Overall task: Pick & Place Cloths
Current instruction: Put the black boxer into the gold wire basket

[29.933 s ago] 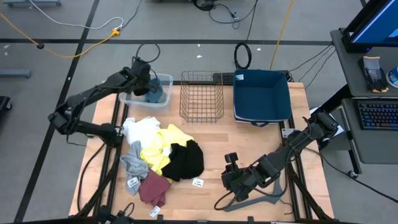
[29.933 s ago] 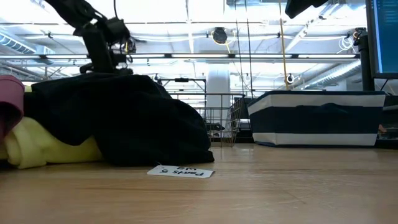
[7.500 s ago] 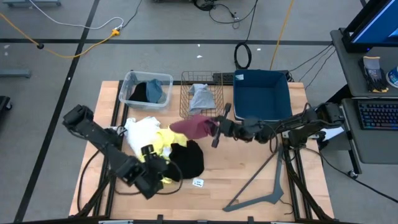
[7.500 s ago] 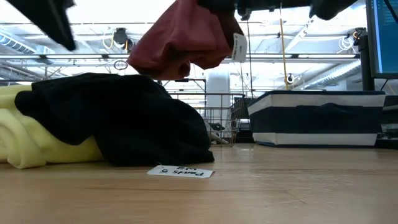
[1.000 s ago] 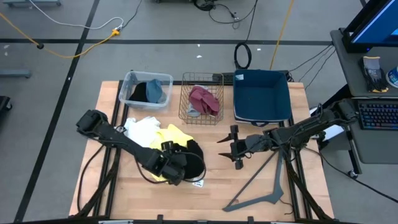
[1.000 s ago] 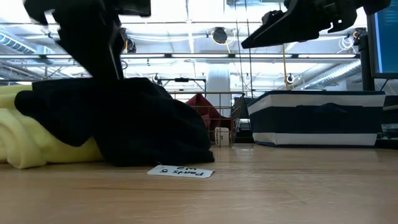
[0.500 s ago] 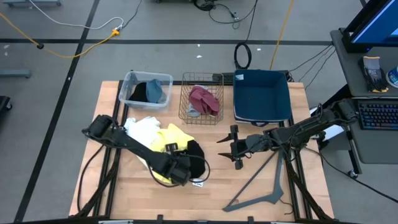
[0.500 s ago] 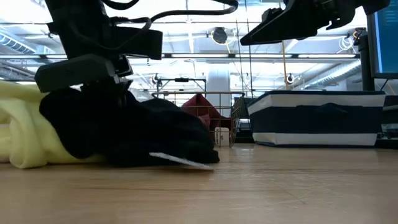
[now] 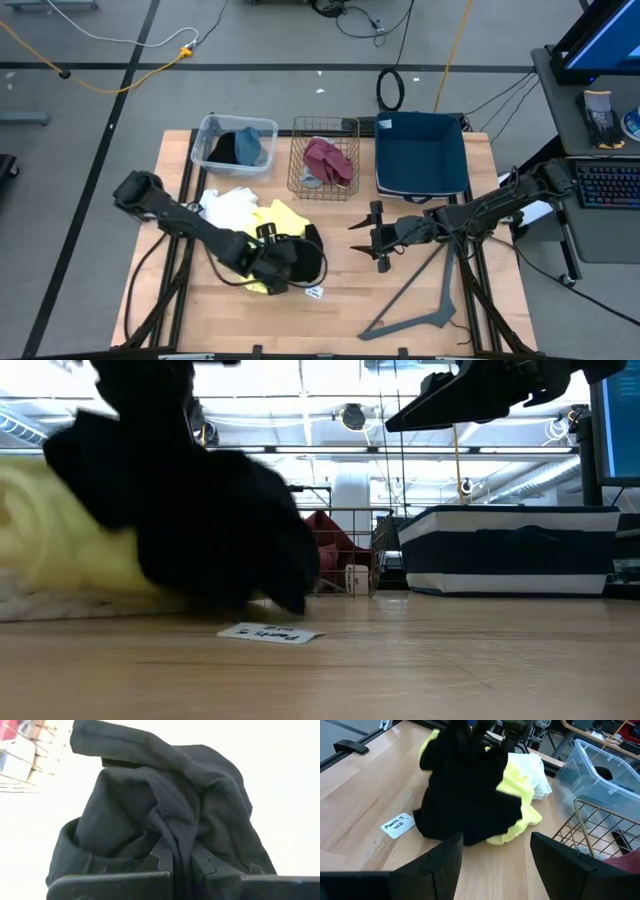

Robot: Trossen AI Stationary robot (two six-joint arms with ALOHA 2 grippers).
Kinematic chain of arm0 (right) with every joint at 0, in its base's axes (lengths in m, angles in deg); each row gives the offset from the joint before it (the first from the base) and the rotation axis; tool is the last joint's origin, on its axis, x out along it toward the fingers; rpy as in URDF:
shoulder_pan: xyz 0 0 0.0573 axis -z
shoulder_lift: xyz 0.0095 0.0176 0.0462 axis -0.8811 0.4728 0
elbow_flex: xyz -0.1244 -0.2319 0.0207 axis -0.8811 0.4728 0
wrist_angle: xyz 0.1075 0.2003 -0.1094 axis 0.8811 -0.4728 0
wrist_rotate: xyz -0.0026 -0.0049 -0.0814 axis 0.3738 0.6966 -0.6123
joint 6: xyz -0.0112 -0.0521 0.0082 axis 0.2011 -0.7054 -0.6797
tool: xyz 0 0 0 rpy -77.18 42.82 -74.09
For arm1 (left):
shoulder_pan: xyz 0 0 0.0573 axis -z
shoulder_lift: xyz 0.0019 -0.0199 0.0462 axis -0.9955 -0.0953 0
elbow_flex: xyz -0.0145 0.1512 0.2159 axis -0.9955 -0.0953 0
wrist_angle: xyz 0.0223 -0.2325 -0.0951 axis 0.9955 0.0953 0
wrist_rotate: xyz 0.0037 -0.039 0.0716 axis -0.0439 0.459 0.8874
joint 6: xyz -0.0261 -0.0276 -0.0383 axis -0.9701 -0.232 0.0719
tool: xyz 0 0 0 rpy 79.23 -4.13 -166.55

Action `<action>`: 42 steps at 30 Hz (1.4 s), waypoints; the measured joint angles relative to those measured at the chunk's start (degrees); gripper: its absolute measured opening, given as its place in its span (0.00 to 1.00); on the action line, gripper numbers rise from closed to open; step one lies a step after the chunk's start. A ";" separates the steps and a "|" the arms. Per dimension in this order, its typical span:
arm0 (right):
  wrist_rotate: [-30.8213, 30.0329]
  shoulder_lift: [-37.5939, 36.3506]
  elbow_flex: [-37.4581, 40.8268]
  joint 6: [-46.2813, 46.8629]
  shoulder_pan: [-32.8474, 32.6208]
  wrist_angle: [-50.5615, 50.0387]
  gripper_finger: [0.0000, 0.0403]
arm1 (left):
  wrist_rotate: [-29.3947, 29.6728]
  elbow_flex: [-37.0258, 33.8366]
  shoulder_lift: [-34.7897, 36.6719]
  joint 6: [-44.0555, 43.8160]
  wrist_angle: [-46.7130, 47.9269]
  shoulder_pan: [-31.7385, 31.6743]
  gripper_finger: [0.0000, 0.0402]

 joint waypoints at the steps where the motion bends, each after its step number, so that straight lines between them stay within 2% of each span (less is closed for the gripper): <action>1: 0.00 0.00 0.00 0.00 0.00 0.08 0.57 | 0.02 0.00 1.28 -0.52 -0.09 0.38 0.01; 10: 0.00 0.00 0.00 -0.02 0.00 1.09 0.57 | 3.93 0.02 13.00 -2.21 -4.27 4.87 0.01; 16: 0.00 0.00 0.00 -0.02 0.00 1.11 0.56 | 7.84 0.02 18.15 -1.28 -6.64 7.09 0.02; 24: 0.00 0.00 0.00 -0.02 0.00 1.19 0.57 | 10.76 0.02 19.45 0.77 -6.90 8.20 0.01; 34: 0.00 0.00 0.00 -0.02 0.00 1.19 0.56 | 10.93 0.02 19.45 1.76 -7.63 8.15 0.14; 42: 0.00 0.00 0.00 -0.02 0.00 1.19 0.57 | 10.86 0.04 19.45 4.72 -9.61 8.04 0.13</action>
